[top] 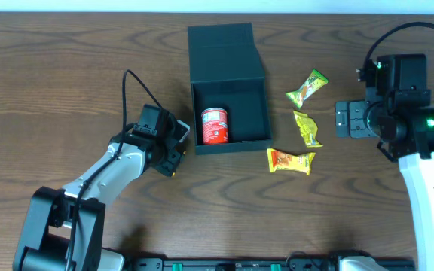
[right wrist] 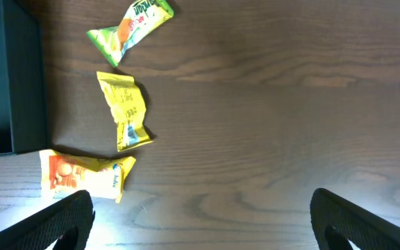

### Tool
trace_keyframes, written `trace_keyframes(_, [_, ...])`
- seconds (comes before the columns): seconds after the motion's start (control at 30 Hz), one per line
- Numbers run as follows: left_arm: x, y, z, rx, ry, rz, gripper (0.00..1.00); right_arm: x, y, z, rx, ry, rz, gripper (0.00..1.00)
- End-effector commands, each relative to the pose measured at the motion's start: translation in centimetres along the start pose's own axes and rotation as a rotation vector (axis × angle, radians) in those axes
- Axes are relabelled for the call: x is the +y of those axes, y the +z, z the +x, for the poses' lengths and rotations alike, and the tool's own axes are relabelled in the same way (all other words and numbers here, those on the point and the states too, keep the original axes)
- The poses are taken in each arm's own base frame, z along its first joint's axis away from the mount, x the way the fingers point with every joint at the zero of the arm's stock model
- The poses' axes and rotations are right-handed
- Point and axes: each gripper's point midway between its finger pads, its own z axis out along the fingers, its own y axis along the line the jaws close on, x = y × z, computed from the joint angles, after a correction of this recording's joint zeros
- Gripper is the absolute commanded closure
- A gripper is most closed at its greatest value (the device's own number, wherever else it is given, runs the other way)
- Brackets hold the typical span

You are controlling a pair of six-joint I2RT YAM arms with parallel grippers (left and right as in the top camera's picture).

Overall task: Pack container
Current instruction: 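Grasp the yellow cracker packet with the left gripper and lift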

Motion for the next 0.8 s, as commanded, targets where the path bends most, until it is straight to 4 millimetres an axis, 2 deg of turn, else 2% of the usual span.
trace_keyframes(0.0, [0.3,0.0,-0.6,-0.006,0.008,-0.008,0.42,-0.4,-0.3,-0.3,-0.011,-0.007,0.012,0.01])
trace_keyframes(0.27, [0.2,0.1,-0.5,0.000,-0.019,-0.005,0.41,-0.4,-0.3,-0.3,-0.011,-0.006,0.012,0.01])
trace_keyframes(0.37, [0.2,0.3,-0.3,0.009,-0.024,-0.003,0.34,-0.4,-0.3,-0.3,-0.011,-0.007,0.012,0.01])
trace_keyframes(0.47, [0.2,0.5,-0.1,0.019,-0.025,-0.001,0.32,-0.4,-0.3,-0.3,-0.011,-0.007,0.012,0.01])
trace_keyframes(0.67, [0.1,1.0,0.1,0.032,-0.026,0.003,0.33,-0.4,-0.3,-0.3,-0.011,-0.006,0.012,0.01])
trace_keyframes(0.77, [0.2,1.0,-0.1,0.025,-0.025,0.001,0.38,-0.4,-0.3,-0.3,-0.011,-0.007,0.012,0.01])
